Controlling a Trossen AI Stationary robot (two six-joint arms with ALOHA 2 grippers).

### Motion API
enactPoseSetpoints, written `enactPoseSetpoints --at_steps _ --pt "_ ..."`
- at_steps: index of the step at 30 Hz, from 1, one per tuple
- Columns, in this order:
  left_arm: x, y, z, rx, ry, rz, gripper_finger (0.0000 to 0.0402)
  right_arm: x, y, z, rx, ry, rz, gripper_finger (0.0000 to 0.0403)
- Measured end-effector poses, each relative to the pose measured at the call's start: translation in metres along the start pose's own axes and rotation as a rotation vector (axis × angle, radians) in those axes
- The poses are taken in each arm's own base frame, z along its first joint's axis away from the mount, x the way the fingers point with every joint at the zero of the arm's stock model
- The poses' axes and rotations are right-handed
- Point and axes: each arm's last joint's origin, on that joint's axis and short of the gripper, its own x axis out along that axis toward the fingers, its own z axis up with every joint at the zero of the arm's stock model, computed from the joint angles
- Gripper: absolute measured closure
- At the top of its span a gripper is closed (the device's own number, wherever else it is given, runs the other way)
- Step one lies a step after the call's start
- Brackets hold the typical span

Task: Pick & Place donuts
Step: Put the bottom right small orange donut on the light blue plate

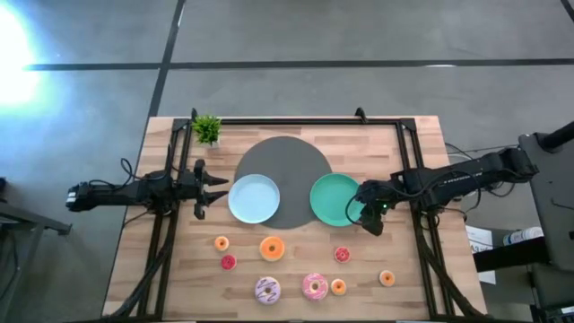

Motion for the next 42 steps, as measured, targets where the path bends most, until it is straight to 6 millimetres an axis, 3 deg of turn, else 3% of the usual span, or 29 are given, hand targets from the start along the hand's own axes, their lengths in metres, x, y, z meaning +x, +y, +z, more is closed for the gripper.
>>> enactPoseSetpoints --at_steps 28,34,42 --pt "0.000 0.000 0.000 0.000 0.000 0.000 0.0255 0.002 0.023 -0.019 -0.144 0.122 0.139 0.0292" --pt "0.000 0.000 0.000 0.000 0.000 0.000 0.0255 0.003 0.041 -0.038 -0.287 0.179 0.184 0.0291" --pt "0.000 0.000 0.000 0.000 0.000 0.000 0.0255 0.015 0.068 -0.080 -0.509 0.342 0.196 0.0291"
